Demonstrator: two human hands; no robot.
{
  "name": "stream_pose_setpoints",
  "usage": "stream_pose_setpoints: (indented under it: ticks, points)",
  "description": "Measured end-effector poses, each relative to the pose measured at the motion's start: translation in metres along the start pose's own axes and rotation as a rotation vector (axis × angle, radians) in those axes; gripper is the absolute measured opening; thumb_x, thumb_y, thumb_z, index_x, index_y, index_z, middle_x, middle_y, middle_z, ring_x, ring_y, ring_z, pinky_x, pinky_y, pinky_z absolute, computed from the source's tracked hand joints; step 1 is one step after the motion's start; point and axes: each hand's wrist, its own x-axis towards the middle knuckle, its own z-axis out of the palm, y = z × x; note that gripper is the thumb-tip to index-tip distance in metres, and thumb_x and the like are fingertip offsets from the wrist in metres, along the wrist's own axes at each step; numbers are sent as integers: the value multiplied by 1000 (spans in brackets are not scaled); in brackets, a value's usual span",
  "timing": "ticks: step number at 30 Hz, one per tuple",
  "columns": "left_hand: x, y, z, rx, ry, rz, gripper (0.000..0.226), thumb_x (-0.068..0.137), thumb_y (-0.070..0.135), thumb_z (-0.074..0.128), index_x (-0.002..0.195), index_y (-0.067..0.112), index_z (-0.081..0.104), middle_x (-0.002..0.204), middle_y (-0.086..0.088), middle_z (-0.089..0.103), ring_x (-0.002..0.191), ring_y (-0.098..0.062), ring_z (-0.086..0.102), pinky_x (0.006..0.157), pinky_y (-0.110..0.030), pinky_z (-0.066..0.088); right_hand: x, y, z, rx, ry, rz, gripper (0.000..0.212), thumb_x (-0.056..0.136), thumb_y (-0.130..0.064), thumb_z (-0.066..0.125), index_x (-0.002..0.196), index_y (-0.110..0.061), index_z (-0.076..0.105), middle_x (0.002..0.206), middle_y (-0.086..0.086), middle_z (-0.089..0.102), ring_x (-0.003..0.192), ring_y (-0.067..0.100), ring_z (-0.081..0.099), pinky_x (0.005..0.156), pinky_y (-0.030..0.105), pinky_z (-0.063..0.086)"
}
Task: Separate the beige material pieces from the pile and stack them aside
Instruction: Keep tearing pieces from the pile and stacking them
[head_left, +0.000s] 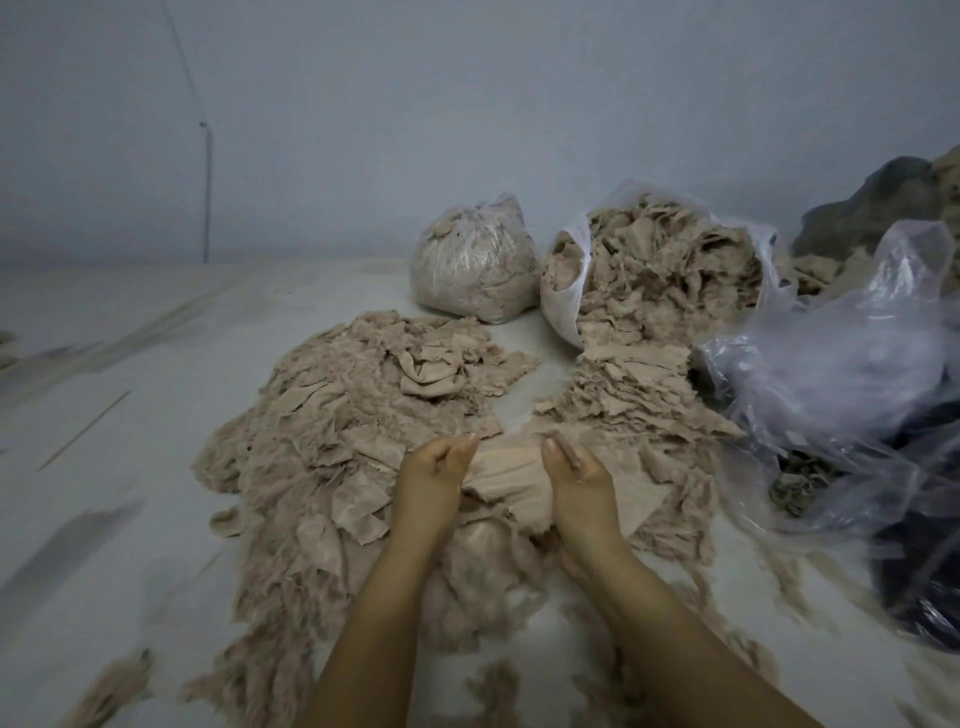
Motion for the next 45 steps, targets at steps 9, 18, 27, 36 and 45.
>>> stream_pose_setpoints:
  ticks: [9, 18, 27, 36, 45]
  points:
    - [-9, 10, -5, -83, -462, -406, 42, 67, 41, 80, 90, 7, 75, 92, -15, 73, 82, -30, 69, 67, -30, 54, 2, -1, 18, -54, -4, -46, 43, 98, -31, 50, 130, -3, 54, 122, 14, 64, 115, 25, 60, 103, 45, 46]
    - [2, 2, -15, 3, -289, -293, 38, 98, 19, 48, 63, 9, 57, 34, 6, 36, 31, -3, 26, 36, -15, 21, 17, -9, 1, 131, 82, 29, 20, 93, -16, 60, 109, -4, 64, 113, 16, 67, 101, 25, 66, 92, 38, 53]
    - [-1, -2, -4, -49, -156, -270, 43, 98, 30, 49, 61, 21, 70, 37, 4, 37, 41, -12, 36, 57, -27, 36, 20, -10, 0, 45, 61, 81, 53, 97, -27, 54, 142, -2, 39, 140, 16, 50, 128, 29, 49, 110, 46, 39]
    - [1, -2, -15, -40, 192, -269, 40, 98, 22, 47, 61, 11, 53, 50, 0, 47, 49, -15, 42, 49, -24, 34, 24, -17, -19, 34, 87, 72, 52, 91, -21, 64, 135, 1, 49, 129, 18, 59, 119, 32, 57, 106, 48, 42]
    - [-9, 8, 13, 61, -263, -78, 49, 74, 57, 56, 106, 22, 68, 99, 6, 72, 91, -6, 67, 74, -13, 50, 14, -26, -7, 94, -198, 151, 52, 88, -21, 67, 130, 5, 50, 126, 25, 59, 116, 37, 59, 105, 52, 42]
